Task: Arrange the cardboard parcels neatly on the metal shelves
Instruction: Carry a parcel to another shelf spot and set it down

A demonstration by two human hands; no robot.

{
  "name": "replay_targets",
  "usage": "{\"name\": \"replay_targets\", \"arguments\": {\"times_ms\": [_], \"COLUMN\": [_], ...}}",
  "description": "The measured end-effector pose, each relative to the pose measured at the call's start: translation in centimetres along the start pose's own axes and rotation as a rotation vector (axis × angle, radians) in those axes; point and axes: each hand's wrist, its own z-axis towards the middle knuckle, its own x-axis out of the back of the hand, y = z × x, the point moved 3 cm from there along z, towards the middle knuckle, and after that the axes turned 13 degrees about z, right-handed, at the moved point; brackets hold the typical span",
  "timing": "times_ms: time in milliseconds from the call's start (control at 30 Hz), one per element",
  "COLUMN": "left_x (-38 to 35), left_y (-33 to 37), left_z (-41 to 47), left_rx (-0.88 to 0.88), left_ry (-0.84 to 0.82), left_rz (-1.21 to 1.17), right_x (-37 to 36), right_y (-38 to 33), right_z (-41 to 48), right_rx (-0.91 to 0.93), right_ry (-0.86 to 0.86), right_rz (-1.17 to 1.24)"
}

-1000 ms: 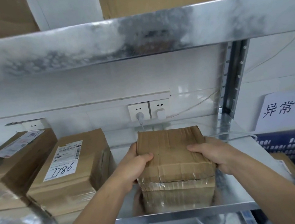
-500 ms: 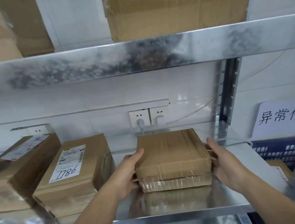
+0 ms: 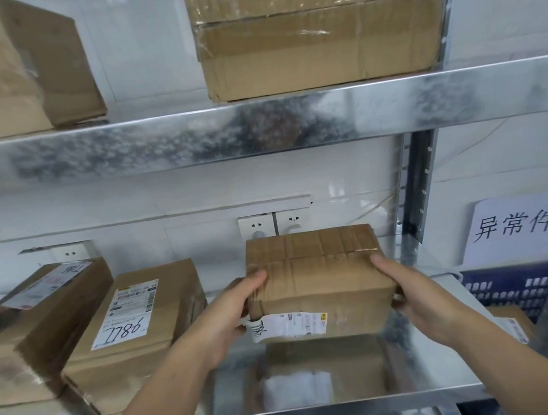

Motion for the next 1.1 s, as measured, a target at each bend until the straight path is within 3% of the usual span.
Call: {"name": "replay_targets", "arguments": {"times_ms": [167, 333, 767, 933, 1033, 1100], "left_x": [-0.9, -1.3, -1.7, -0.6, 0.6, 1.3], "left_y": [0.4, 0.0, -2.0, -0.7, 0.8, 1.8], "left_z": [0.1, 0.9, 1.8, -0.1, -0.4, -0.3], "left_rx": [0.129, 0.187, 0.143, 0.014, -0.014, 0.007], "left_ry": [-0.012, -0.013, 0.049, -0.188, -0.169, -0.115], "left_rz": [-0.02, -0.038, 0.025, -0.017, -0.011, 0.002], "right_x": [-1.2, -1.7, -1.7, -0.7, -0.2, -0.6], "right_y": [-0.7, -0.5, 0.2, -1.0, -2.1, -2.7], "right_z": [0.1, 0.7, 1.0, 1.3, 2.1, 2.2], "right_rx": [-0.179, -0.246, -0.226, -0.172, -0.139, -0.082], "right_ry": [0.07, 0.087, 0.13, 0.166, 0.075, 0.018], "right_rz": [-0.029, -0.004, -0.14, -0.043, 0.038, -0.036]}}
